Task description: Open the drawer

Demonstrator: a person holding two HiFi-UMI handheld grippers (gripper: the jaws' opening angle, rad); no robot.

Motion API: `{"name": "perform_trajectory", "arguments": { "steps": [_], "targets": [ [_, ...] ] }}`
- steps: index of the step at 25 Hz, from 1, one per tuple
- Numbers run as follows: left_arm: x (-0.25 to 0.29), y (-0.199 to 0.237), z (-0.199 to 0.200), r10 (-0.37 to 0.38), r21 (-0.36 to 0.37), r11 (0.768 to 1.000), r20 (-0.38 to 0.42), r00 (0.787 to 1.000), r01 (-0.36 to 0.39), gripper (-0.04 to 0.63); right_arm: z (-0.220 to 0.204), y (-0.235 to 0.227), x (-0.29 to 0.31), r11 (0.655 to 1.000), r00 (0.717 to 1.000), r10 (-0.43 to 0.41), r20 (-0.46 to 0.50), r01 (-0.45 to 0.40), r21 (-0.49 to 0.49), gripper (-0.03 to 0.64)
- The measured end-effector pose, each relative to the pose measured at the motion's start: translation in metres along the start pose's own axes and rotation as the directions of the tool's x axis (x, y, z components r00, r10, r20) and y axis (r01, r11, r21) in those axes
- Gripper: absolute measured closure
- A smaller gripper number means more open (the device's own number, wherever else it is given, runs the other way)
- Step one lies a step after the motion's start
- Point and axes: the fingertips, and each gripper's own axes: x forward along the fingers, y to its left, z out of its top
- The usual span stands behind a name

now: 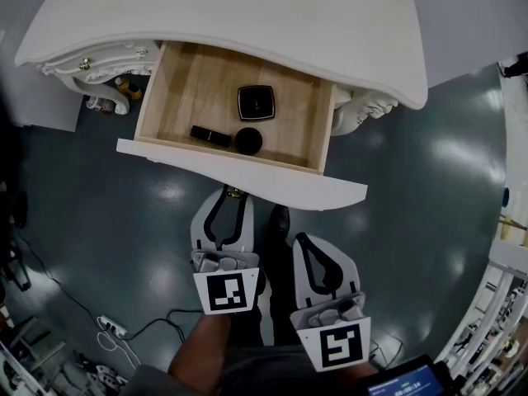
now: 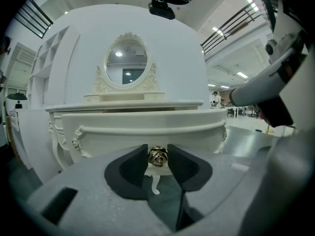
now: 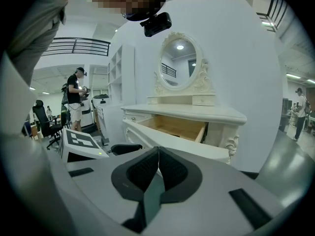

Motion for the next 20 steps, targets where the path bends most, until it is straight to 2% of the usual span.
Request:
{"name": "perform_trajectory", "arguments": {
  "steps": [20],
  "targets": [
    [-0.0027, -0.0002, -0.0055, 0.008, -0.003, 1.000, -0.019, 1.000, -0.008, 0.462, 0.0004, -0.0062, 0.0049, 1.000, 1.000, 0.018, 0.000, -0.018, -0.003, 0.603]
  ]
}}
